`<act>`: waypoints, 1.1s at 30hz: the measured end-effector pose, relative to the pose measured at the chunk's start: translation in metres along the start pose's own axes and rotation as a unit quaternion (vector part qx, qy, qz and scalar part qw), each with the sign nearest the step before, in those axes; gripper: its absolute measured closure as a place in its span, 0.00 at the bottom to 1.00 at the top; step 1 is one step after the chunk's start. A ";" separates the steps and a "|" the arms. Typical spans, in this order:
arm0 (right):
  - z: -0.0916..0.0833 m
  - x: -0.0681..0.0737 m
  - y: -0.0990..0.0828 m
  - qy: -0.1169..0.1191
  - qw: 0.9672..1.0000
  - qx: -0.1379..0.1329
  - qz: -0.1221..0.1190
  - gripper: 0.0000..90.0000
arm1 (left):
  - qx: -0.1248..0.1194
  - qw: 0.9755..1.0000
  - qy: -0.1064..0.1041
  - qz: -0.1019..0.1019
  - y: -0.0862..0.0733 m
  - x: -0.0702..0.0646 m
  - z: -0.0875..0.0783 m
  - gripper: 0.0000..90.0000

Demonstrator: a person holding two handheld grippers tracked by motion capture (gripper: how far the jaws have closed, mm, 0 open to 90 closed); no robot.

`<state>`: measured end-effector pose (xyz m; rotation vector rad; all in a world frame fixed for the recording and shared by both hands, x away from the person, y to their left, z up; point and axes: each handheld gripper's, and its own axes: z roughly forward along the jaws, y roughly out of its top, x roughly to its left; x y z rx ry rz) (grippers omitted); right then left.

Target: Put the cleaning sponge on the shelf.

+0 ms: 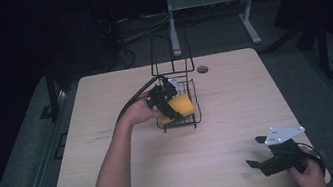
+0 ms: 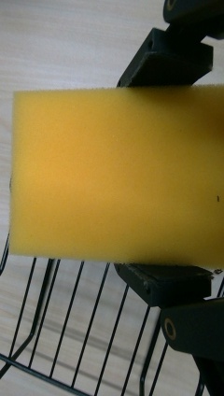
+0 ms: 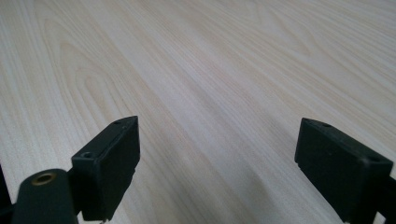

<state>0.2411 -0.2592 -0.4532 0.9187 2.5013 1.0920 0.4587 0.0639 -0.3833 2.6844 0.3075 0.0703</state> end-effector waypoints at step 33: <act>0.000 0.000 0.000 0.000 1.000 0.000 -0.003 0.15 | 0.006 1.000 -0.010 -0.006 0.003 0.016 0.020 0.24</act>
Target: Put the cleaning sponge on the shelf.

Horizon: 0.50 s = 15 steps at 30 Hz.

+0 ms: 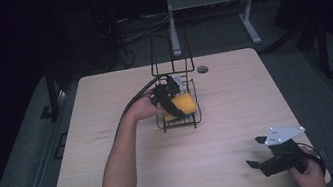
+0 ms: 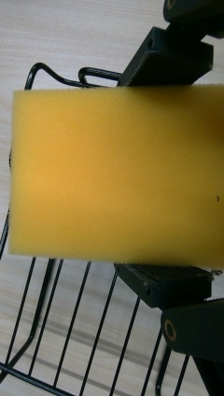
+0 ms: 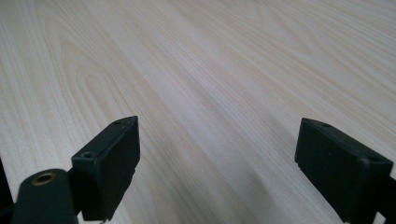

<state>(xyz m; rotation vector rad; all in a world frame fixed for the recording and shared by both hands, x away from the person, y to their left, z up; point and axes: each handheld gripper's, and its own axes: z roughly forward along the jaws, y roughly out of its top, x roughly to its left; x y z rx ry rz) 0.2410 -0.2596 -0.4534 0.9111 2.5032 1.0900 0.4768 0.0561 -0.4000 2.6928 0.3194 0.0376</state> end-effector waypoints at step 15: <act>0.000 0.000 0.000 0.001 1.000 0.001 0.001 0.15 | -0.006 1.000 -0.001 -0.008 -0.004 0.003 0.002 0.23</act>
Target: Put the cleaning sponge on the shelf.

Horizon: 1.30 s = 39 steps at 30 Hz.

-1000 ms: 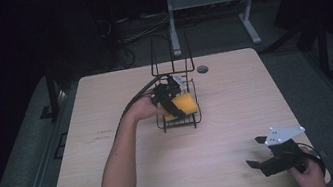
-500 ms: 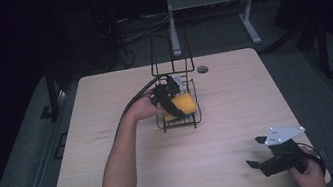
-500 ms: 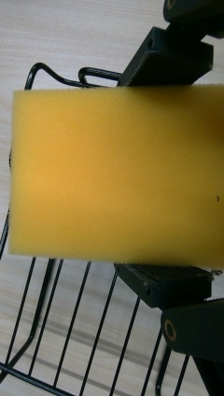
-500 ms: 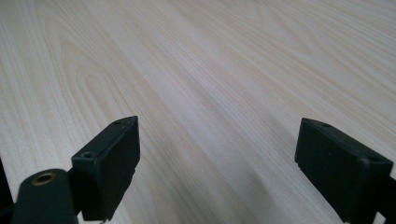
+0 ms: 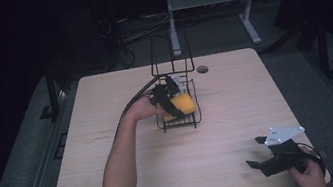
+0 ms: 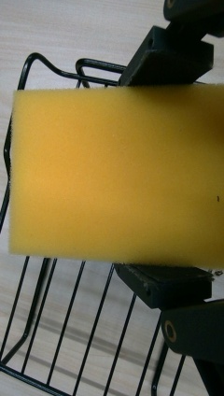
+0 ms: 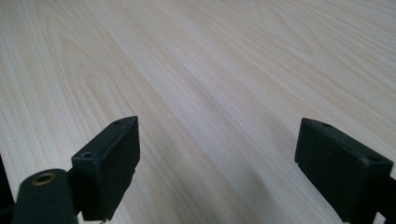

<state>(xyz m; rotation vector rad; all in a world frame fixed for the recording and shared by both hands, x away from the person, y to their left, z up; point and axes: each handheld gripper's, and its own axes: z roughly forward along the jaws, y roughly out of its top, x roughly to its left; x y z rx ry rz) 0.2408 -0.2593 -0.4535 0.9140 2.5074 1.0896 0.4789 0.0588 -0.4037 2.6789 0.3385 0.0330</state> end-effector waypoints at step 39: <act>0.004 0.006 0.004 0.005 1.000 0.005 -0.008 0.15 | -0.025 0.999 0.024 0.005 -0.014 -0.014 -0.033 0.20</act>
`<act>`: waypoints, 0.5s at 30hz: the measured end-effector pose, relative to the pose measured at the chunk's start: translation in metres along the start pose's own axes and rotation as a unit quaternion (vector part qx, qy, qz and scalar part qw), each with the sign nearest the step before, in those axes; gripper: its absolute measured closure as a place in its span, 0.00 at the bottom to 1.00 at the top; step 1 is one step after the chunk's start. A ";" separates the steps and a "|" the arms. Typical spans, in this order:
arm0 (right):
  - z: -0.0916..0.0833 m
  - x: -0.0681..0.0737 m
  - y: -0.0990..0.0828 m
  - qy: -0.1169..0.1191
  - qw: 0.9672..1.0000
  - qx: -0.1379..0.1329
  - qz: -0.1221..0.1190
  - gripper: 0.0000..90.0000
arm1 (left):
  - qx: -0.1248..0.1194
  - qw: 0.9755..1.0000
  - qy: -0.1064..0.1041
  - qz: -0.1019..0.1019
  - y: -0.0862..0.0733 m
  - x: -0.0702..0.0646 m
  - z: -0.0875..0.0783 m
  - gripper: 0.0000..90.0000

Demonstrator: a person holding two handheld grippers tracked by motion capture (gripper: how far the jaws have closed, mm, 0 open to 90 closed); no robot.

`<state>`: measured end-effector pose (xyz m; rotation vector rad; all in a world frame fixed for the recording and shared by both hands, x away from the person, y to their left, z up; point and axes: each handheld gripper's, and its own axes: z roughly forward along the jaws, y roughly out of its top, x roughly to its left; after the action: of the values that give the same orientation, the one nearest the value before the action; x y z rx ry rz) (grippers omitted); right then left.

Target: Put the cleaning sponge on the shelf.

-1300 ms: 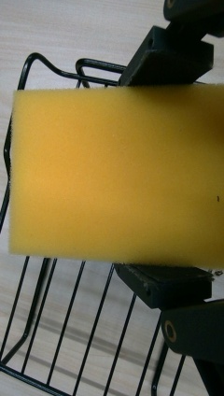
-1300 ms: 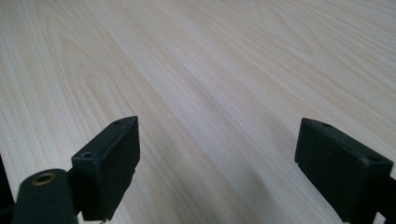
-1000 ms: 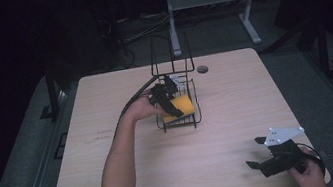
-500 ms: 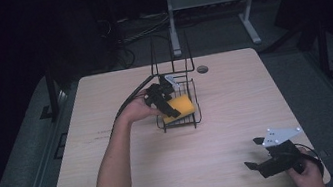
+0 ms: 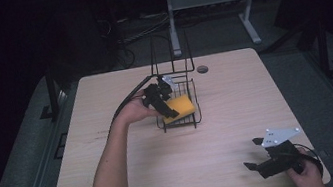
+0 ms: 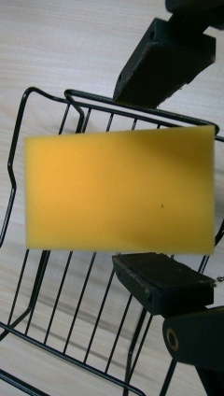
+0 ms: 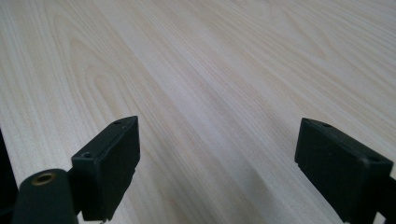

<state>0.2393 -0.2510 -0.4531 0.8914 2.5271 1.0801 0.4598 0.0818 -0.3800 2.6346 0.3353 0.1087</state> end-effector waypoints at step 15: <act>-0.001 0.002 0.001 0.001 1.000 -0.003 0.001 0.15 | 0.001 1.000 0.013 0.024 -0.008 -0.018 -0.012 0.20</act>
<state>0.2381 -0.2492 -0.4517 0.8907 2.5234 1.0894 0.4393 0.0898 -0.3740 2.6449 0.2823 0.1598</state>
